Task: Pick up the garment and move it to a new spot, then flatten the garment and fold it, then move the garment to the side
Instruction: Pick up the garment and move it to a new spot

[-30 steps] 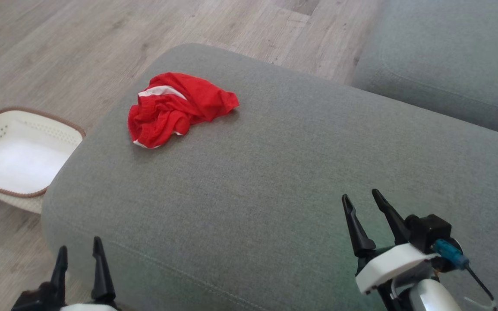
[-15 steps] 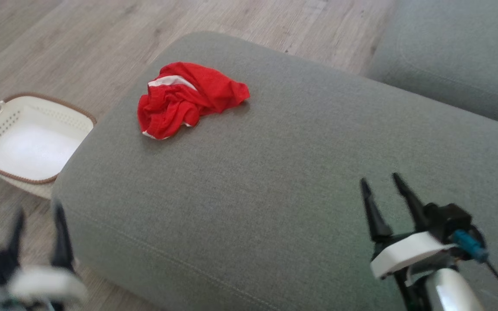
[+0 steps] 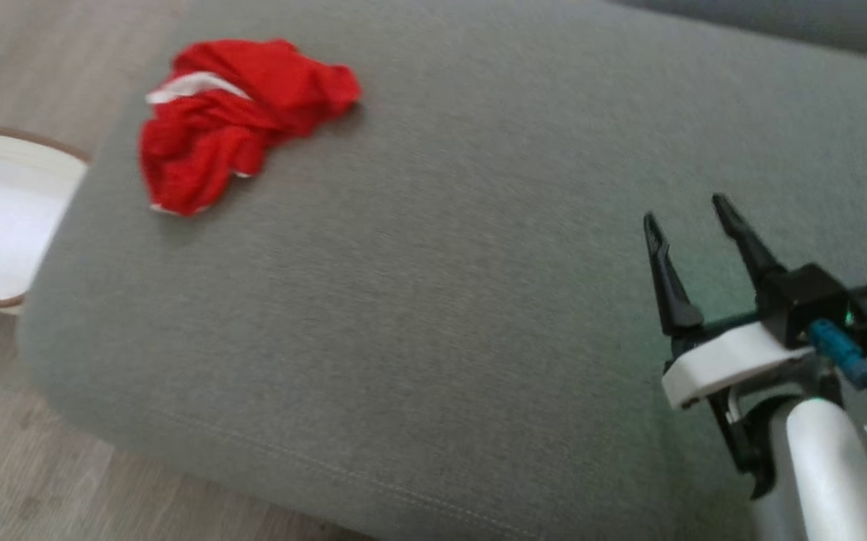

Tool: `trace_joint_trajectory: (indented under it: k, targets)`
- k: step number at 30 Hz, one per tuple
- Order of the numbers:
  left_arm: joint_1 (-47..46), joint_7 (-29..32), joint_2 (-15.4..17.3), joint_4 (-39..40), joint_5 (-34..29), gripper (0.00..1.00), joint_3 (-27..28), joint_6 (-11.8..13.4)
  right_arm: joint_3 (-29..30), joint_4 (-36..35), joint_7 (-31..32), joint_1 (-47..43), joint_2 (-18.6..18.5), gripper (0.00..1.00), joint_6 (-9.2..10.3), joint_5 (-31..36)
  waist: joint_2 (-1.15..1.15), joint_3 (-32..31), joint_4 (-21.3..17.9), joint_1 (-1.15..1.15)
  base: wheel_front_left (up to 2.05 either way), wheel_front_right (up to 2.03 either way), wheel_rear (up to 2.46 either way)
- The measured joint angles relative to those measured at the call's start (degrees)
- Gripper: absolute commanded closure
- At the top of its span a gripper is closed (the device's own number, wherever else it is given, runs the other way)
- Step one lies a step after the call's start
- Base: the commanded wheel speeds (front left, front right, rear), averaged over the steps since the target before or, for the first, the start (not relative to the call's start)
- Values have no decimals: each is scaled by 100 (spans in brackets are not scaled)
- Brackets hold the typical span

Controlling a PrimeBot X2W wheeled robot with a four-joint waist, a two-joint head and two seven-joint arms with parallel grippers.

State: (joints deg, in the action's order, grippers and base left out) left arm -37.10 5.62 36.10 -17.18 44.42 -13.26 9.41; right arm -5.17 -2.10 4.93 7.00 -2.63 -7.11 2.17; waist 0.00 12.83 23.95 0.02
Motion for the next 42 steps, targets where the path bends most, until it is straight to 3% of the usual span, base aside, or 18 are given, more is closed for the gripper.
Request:
trace_joint_trajectory:
  k: [4, 7, 13, 20, 21, 22, 25, 32, 42]
  targets:
    - [-564, 460, 3, -917, -80, 0, -198, -113, 35, -463, 285, 137, -8, 0, 0, 338, 0, 420, -355, 0, 0, 0, 0]
    - [-777, 662, -214, -1562, 31, 0, -253, -192, 103, -728, 475, 166, -13, 0, 0, 523, 0, 745, -573, 0, 0, 0, 0]
    - [-1066, 793, -636, -2370, 170, 0, -430, -541, 234, -1173, 676, 172, -16, 0, 0, 753, 0, 1391, -881, 0, 0, 0, 0]
    - [-1325, 929, -843, -3197, 219, 0, -523, -641, 258, -1348, 728, 185, -18, 0, 0, 801, 0, 1914, -1069, -1, 0, 0, 0]
    - [-1365, 877, -855, -3288, 231, 4, -517, -645, 268, -1365, 728, 186, -18, 0, 0, 801, 0, 1953, -1081, -1, 0, 0, 0]
    - [-1409, 828, -868, -3365, 254, 33, -517, -649, 277, -1366, 728, 189, -18, 0, 0, 801, 0, 1977, -1090, 0, 0, 0, 0]
    - [-1557, 616, -918, -3539, 252, 100, -521, -770, 280, -1361, 725, 196, -18, 0, 0, 801, 0, 1965, -1091, -1, 0, 0, 0]
    - [-1906, -18, -837, -3819, -78, 100, -650, -940, 246, -1074, 548, 264, -18, 0, 0, 665, 0, 1615, -1104, -2, 0, 0, 0]
    - [-2414, -9, -444, -3593, -653, 100, -1165, -1213, 236, -369, 90, 276, -16, 0, 0, 41, 0, 774, -1348, -2, 0, 0, 0]
